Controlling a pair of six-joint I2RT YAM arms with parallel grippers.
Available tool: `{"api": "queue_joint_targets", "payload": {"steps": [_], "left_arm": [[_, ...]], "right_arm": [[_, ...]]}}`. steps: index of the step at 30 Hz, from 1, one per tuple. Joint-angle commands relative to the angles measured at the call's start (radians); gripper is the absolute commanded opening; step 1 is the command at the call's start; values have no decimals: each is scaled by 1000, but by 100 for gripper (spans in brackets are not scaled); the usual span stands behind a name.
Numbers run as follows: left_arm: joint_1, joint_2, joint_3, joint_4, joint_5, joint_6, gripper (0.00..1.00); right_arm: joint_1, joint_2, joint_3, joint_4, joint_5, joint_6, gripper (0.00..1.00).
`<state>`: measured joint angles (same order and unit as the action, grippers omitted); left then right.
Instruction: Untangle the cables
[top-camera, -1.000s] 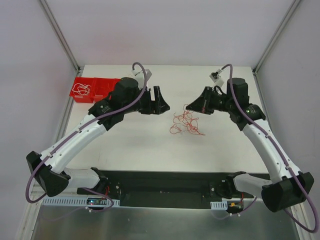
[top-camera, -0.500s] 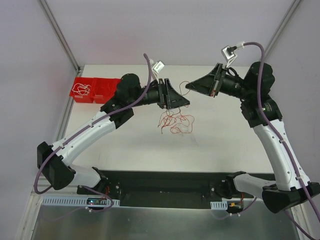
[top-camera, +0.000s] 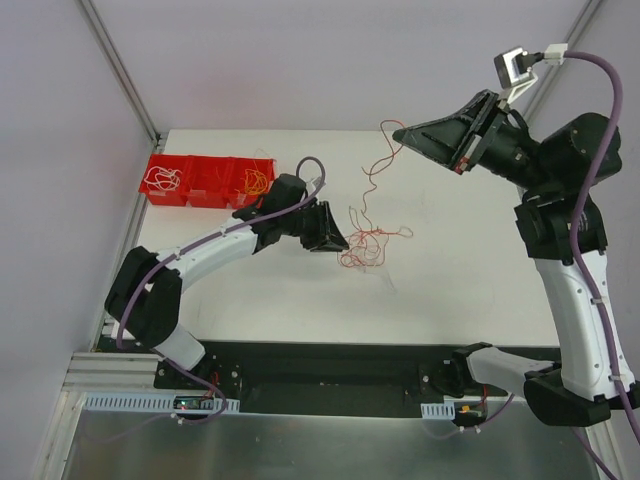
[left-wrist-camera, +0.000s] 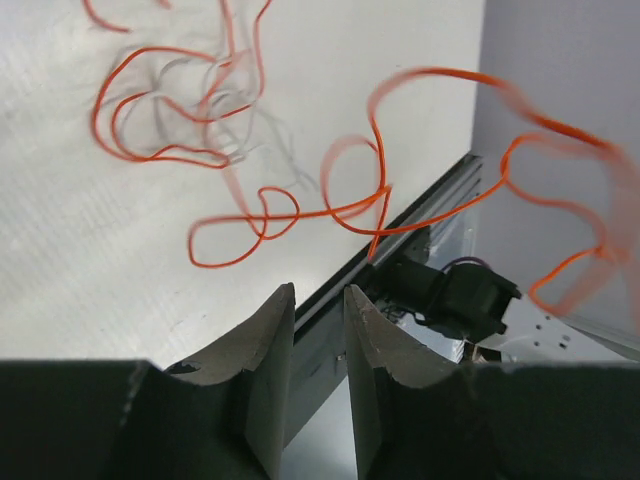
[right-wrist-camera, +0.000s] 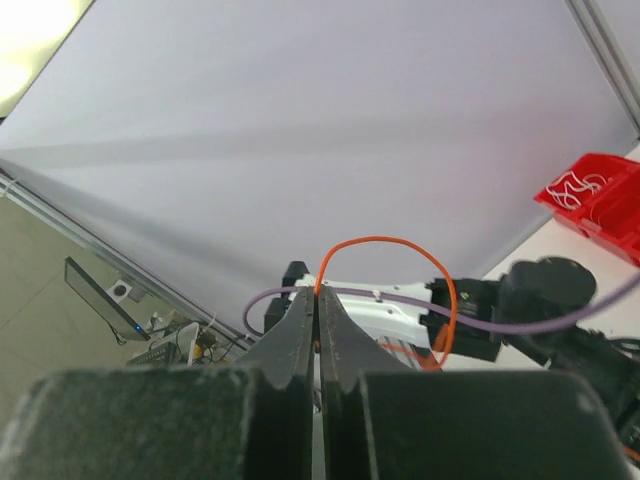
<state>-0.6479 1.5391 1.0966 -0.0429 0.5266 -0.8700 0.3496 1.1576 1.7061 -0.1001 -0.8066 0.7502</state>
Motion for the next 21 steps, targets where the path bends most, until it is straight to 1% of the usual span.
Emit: {"api": "queue_joint_targets", "payload": {"steps": [1,4,7,9,10,11,13,15,19,21], "left_arm": [[8,39,-14,-75,-10,54,25],[21,69,-17,-90,4,69,23],[21,30,-4,-95,-11,97,24],[21,-43,5,-95,-31,126,30],[21,-84,9,-95,-43,146,34],[21,-123,12,-92,-59,169,39],[21,-207,19,-81,-89,203,52],[21,-287,22,-37,-86,229,61],[21,-379,22,116,-28,221,70],[19,-384,31,199,5,184,71]], "right_arm": [[3,4,104,66,35,43,1],[5,19,161,76,44,28,0],[-1,21,149,31,69,-14,0],[-3,14,104,17,79,-21,0],[-3,10,75,17,81,-25,0],[-4,5,46,11,81,-28,1],[-6,-4,-14,-10,87,-34,1],[-6,-7,-81,-32,87,-32,0],[-6,-9,-126,-32,69,-20,1],[-6,-9,-122,-32,69,-28,1]]}}
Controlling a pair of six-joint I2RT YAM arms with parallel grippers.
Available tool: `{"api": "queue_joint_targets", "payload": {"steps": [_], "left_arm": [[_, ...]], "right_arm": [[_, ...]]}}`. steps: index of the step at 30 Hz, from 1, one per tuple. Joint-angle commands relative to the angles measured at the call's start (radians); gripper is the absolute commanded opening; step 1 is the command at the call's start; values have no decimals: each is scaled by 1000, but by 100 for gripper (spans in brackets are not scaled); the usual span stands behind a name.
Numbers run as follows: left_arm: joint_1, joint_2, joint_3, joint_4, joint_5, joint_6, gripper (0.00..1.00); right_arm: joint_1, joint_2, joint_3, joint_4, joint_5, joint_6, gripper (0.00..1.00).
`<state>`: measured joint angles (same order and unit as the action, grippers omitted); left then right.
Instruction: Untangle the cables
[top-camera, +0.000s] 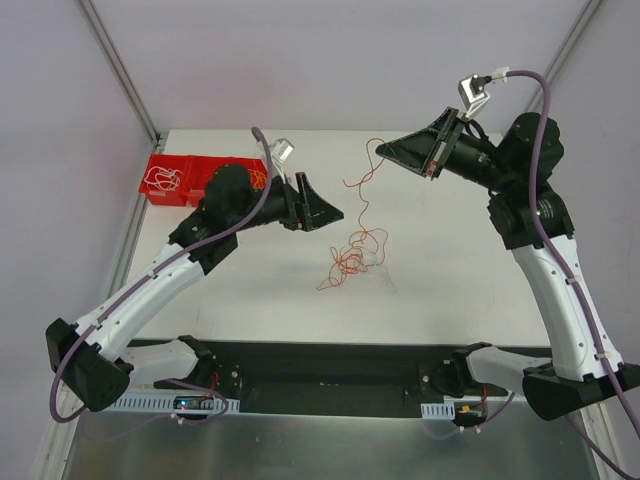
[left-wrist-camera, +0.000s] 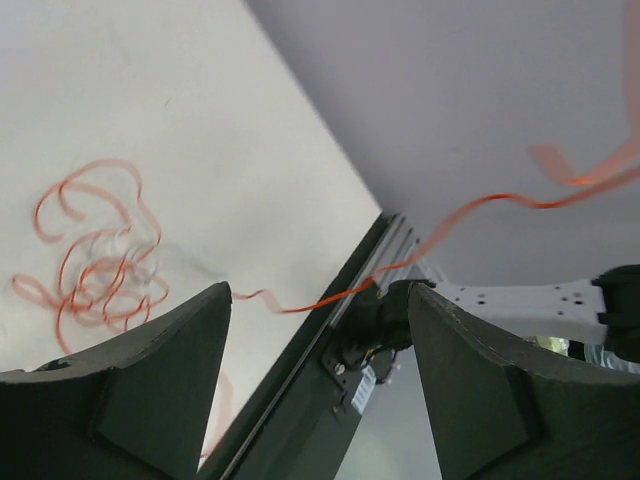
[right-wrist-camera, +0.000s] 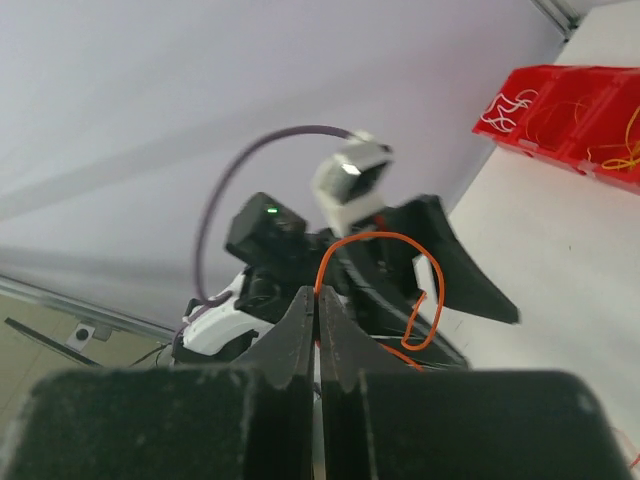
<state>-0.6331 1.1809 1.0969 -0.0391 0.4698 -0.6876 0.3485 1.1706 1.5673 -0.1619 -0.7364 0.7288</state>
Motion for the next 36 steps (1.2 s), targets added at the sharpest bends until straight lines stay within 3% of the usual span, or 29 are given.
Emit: {"api": "queue_joint_targets", "payload": {"steps": [1,12,18,22,24,25,27,31,36], "left_arm": [[4,-18,40,232,79,-19,72],[-8,124,242,430,200,-202,76],[-10,143,245,527,288,-267,70],[-5,97,254,376,221,-175,47],[-5,47,273,196,120,-87,45],[-4,19,253,158,78,-63,51],[15,-70,198,143,14,-40,75],[39,-118,239,134,30,31,98],[30,52,380,134,220,-42,99]], "right_arm": [[-3,-20,22,30,-1,-6,1],[15,21,30,58,-38,24,1],[32,47,28,71,-35,17,1],[30,67,60,73,-61,14,1],[30,60,57,68,-44,-8,0],[32,61,53,68,-31,-9,1],[32,80,62,73,-40,20,0],[49,95,74,71,-54,-2,1],[64,104,68,81,-43,6,1]]}}
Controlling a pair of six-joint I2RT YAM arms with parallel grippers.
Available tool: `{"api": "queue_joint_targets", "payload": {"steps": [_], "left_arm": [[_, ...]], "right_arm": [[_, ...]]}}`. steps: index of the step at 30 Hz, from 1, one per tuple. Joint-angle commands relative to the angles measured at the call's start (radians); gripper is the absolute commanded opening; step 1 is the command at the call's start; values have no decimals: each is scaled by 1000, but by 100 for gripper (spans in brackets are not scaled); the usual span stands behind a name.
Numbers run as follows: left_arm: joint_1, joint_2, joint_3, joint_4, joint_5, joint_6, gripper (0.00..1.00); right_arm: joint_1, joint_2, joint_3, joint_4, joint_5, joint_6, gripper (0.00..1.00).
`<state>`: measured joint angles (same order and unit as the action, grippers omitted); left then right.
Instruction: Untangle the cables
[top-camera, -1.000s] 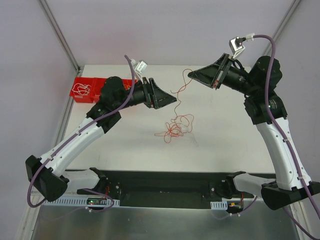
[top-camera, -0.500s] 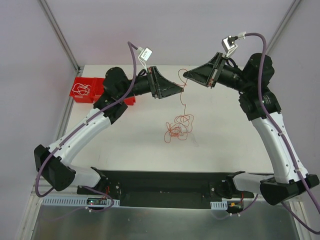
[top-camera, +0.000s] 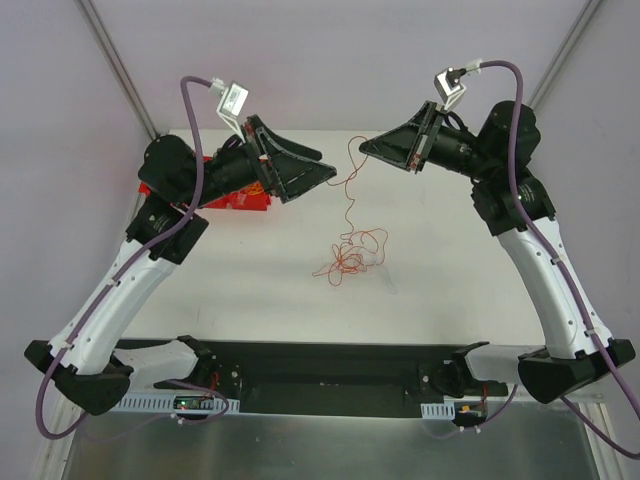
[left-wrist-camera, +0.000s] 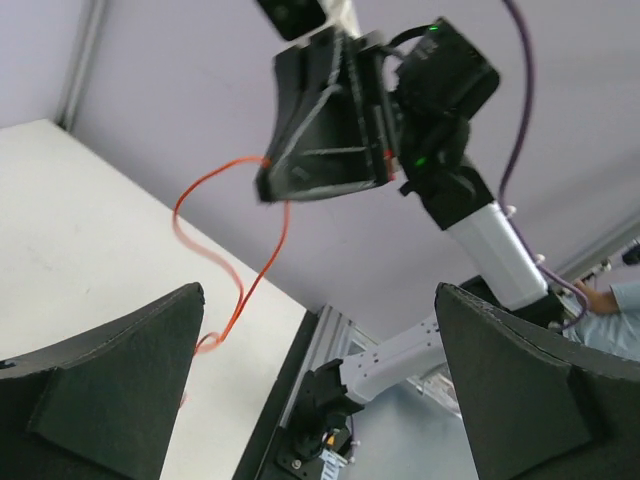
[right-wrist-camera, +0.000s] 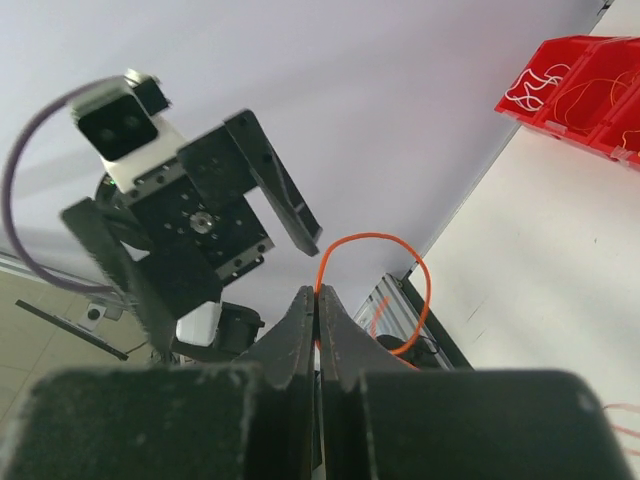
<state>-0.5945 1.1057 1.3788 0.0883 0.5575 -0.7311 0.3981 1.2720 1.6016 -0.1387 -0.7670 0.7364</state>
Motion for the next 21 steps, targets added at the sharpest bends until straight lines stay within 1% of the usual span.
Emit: {"api": "queue_joint_targets", "payload": {"steps": [1,3,4,5,7,9,10,11,13,14,15,16,17,21], "left_arm": [[-16,150,109,4,143,-2,99],[-31,177,92,4,113,-1,99],[-33,195,97,8,120,-8,98],[-34,216,112,8,154,-11,92],[-33,238,131,-10,173,-10,71],[-33,229,112,-24,131,-11,54],[-33,218,99,-24,110,-8,48],[-33,206,80,-24,90,-4,39],[-31,189,54,-24,64,10,25],[-33,180,45,-25,64,21,13],[-33,174,39,-24,62,27,6],[-33,166,29,-24,55,33,1],[-33,160,23,-24,47,39,0],[-33,122,3,-24,29,58,0]], "right_arm": [[18,3,35,56,-12,-3,1],[21,-11,21,53,12,-20,1],[22,-16,14,51,21,-11,1],[24,-16,14,59,15,-2,0],[28,-23,8,59,11,-2,1],[31,-39,-17,62,24,3,1],[36,-46,-34,68,29,3,0],[42,-57,-49,70,34,3,0],[51,-65,-68,70,31,3,1],[57,-66,-68,68,26,4,1],[64,-66,-66,67,21,4,1],[71,-66,-62,68,20,1,1],[79,-65,-57,65,20,-2,1],[125,-57,-49,64,26,-14,1]]}}
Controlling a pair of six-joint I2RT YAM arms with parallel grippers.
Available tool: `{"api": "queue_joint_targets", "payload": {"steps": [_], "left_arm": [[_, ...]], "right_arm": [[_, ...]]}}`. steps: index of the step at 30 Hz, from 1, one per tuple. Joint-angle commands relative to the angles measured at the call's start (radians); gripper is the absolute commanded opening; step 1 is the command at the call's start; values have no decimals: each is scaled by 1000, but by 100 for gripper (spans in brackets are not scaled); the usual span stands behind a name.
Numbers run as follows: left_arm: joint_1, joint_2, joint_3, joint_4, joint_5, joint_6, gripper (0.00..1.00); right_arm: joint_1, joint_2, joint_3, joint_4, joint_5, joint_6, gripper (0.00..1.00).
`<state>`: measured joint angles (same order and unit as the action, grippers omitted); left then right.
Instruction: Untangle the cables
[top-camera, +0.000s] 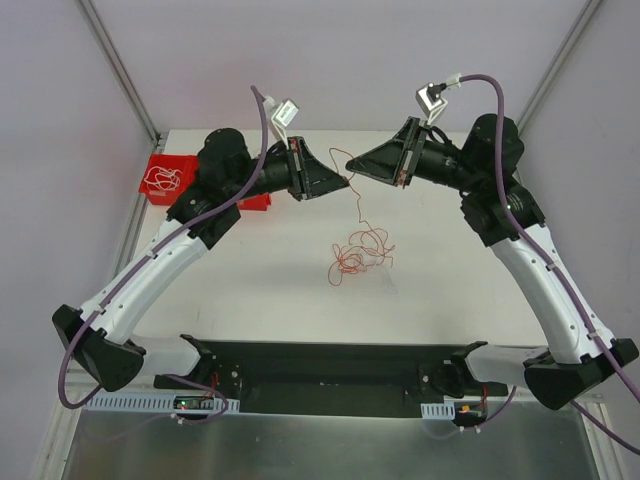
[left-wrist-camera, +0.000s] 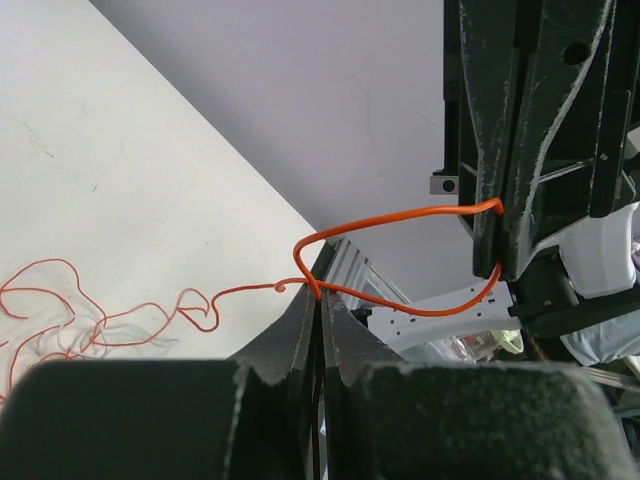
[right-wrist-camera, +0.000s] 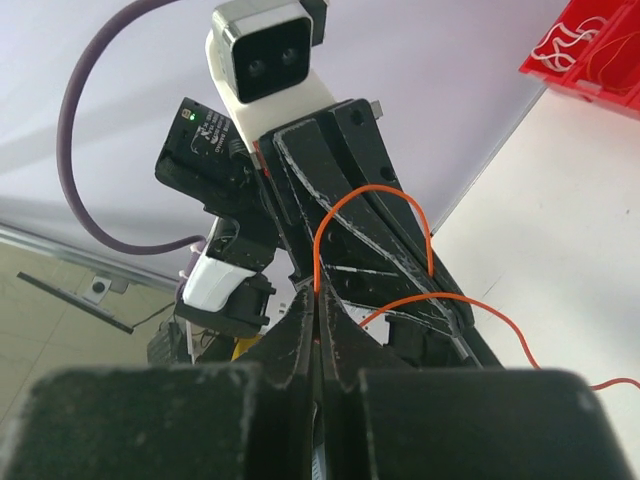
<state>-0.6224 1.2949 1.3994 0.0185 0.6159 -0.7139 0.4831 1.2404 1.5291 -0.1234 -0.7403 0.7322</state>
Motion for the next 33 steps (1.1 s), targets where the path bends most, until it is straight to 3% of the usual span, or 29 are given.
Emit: {"api": "queue_joint_targets", "payload": {"steps": [1,6,9,10,12,14,18,25,29,33], "left_arm": [[-5,-80,-25,44,-30,39,0],[-5,-152,-46,15,-24,54,0],[-3,-221,-43,-53,-114,83,0],[-3,-247,-37,-90,-160,108,0],[-3,-293,18,-181,-267,158,0],[-3,-310,99,-262,-347,212,0],[-3,-309,222,-379,-478,232,0],[-3,-327,153,-456,-646,151,0],[4,-362,2,-488,-771,48,0],[29,-367,-169,-509,-786,-25,0]], "right_arm": [[46,-24,22,50,10,-14,1],[84,7,31,62,9,-5,1],[98,7,28,65,13,-19,13],[100,7,31,68,13,-25,20],[103,4,43,68,16,-37,47],[101,-12,63,15,41,-80,64],[95,-51,80,-163,188,-224,87],[-7,-97,-10,-334,194,-243,88],[-75,-130,-84,-352,179,-251,88],[-109,-130,-121,-381,154,-252,88]]}}
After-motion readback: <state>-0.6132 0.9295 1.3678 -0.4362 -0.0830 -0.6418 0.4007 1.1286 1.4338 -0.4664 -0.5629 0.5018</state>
